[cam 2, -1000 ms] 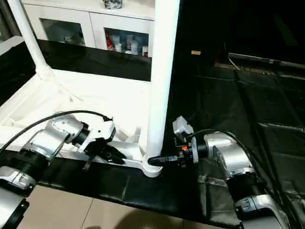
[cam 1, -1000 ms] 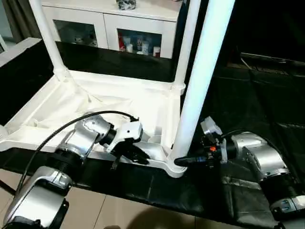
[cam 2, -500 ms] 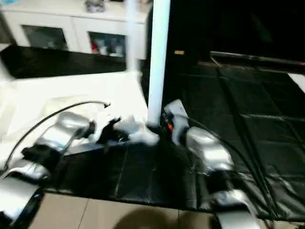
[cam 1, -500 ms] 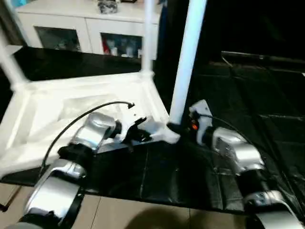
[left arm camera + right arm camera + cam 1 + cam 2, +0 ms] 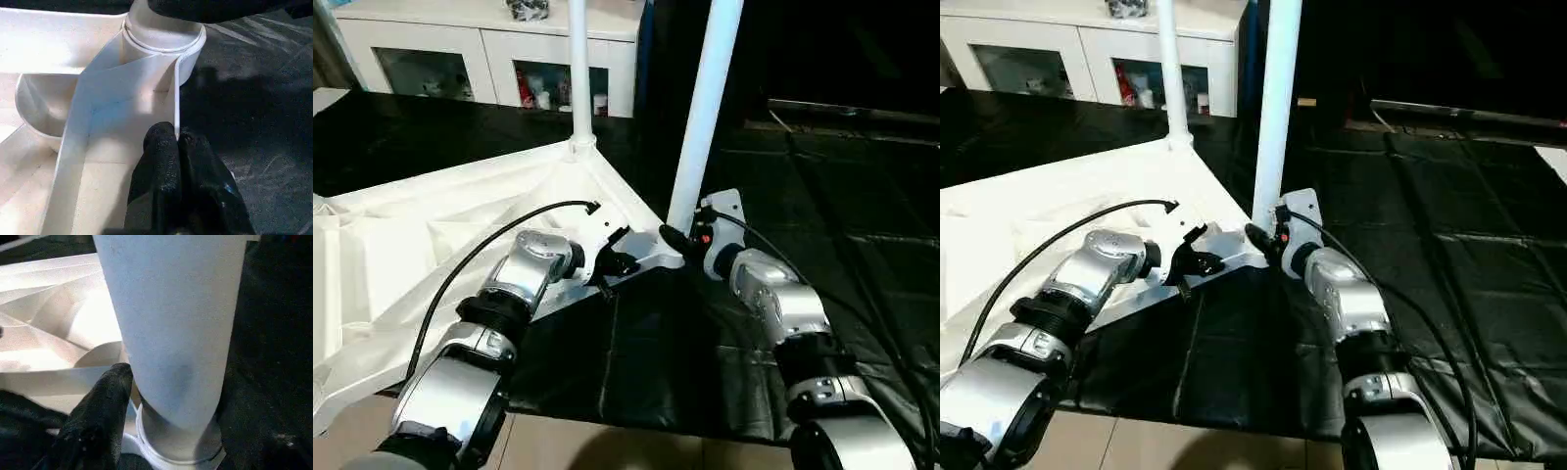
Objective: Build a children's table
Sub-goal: Rotate leg to tighten
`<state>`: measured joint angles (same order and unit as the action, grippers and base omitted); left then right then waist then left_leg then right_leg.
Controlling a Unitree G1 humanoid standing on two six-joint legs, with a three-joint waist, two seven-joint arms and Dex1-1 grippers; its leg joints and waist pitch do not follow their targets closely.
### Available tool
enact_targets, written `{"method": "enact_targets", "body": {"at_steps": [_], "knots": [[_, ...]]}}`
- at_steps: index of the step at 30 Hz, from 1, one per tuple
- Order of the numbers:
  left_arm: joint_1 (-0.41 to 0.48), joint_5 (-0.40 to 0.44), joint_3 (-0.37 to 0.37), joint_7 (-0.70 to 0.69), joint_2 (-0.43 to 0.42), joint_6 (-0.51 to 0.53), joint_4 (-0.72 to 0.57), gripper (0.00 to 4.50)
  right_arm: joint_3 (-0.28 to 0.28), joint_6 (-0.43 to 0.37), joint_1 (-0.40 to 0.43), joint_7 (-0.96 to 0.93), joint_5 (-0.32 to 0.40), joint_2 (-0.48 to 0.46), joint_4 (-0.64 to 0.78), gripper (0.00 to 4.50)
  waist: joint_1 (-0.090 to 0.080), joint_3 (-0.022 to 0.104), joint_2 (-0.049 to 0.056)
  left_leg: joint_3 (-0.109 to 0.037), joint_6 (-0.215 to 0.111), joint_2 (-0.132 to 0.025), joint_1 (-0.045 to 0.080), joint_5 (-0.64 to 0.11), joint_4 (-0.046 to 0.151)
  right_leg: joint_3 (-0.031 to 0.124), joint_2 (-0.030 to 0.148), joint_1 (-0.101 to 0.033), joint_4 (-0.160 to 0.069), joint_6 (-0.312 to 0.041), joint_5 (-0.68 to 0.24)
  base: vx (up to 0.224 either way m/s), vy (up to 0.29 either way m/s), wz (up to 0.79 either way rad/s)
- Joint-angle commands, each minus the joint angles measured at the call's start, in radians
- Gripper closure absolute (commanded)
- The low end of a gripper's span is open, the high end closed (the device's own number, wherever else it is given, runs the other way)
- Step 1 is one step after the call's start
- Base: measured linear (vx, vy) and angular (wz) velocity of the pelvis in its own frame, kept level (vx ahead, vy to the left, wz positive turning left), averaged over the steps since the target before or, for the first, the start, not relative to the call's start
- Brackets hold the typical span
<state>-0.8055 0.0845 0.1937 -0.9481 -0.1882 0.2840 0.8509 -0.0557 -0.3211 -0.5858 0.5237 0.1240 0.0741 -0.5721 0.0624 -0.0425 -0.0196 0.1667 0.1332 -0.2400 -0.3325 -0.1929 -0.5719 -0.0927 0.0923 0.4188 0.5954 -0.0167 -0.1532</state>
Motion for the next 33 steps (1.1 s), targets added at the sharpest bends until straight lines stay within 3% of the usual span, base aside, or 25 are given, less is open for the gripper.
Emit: {"method": "enact_targets", "body": {"at_steps": [1,5,10,14,17,18,24,25,33], "knots": [[-0.026,-0.011,0.013,-0.012,0.022,-0.041,-0.011,4.50,0.085,-0.034,0.021,0.134,0.045,-0.036,0.017,1.42,0.007,0.063,-0.002,0.020,-0.064,0.023,-0.014,-0.152,0.060,0.040,0.034,-0.073,-0.061,-0.213,-0.193,0.000,0.000,0.00],[-0.019,-0.012,0.021,-0.057,-0.007,-0.062,-0.013,4.50,0.094,-0.016,0.049,0.220,0.043,0.031,0.037,1.11,0.011,0.061,0.002,0.020,-0.059,0.022,-0.011,-0.179,0.060,0.040,0.036,-0.070,-0.069,-0.197,-0.246,0.000,0.000,0.00],[-0.011,-0.014,0.034,-0.123,-0.030,-0.086,-0.022,4.50,0.102,0.006,0.074,0.345,0.048,0.123,0.058,0.76,0.016,0.061,0.001,0.019,-0.059,0.021,-0.013,-0.179,0.060,0.039,0.035,-0.073,-0.070,-0.197,-0.245,0.000,0.000,0.00],[-0.003,-0.014,0.057,-0.198,-0.054,-0.096,-0.038,4.50,0.118,0.018,0.097,0.491,0.059,0.203,0.086,0.48,0.029,0.065,0.004,0.020,-0.074,0.019,-0.013,-0.156,0.057,0.041,0.034,-0.074,-0.057,-0.229,-0.160,0.000,0.000,0.00],[0.005,-0.012,0.072,-0.238,-0.071,-0.112,-0.048,4.50,0.129,0.018,0.105,0.547,0.066,0.241,0.093,0.15,0.033,0.063,0.004,0.021,-0.073,0.018,-0.012,-0.164,0.057,0.039,0.034,-0.074,-0.059,-0.238,-0.164,0.000,0.000,0.00],[0.011,-0.009,0.083,-0.268,-0.084,-0.126,-0.055,4.50,0.138,0.018,0.109,0.587,0.066,0.268,0.095,0.09,0.034,0.064,-0.001,0.022,-0.073,0.017,-0.011,-0.169,0.057,0.039,0.034,-0.074,-0.060,-0.235,-0.175,0.000,0.000,0.00],[0.031,-0.001,0.119,-0.381,-0.133,-0.172,-0.077,4.50,0.172,0.086,0.118,0.721,0.047,0.359,0.088,0.04,0.045,0.063,-0.002,0.022,-0.076,0.015,-0.013,-0.175,0.055,0.038,0.036,-0.072,-0.061,-0.224,-0.209,0.000,0.000,0.00],[0.042,-0.006,0.131,-0.426,-0.146,-0.185,-0.093,4.50,0.171,0.094,0.118,0.753,0.052,0.368,0.089,0.04,0.045,0.063,-0.007,0.022,-0.074,0.015,-0.014,-0.178,0.056,0.037,0.036,-0.073,-0.062,-0.219,-0.225,0.000,0.000,0.00],[0.082,-0.023,0.181,-0.552,-0.180,-0.214,-0.173,4.50,0.195,0.101,0.116,0.849,0.106,0.370,0.113,0.04,0.062,0.063,-0.002,0.024,-0.072,0.008,-0.007,-0.175,0.057,0.040,0.036,-0.065,-0.056,-0.235,-0.202,0.000,0.000,0.00]]}}
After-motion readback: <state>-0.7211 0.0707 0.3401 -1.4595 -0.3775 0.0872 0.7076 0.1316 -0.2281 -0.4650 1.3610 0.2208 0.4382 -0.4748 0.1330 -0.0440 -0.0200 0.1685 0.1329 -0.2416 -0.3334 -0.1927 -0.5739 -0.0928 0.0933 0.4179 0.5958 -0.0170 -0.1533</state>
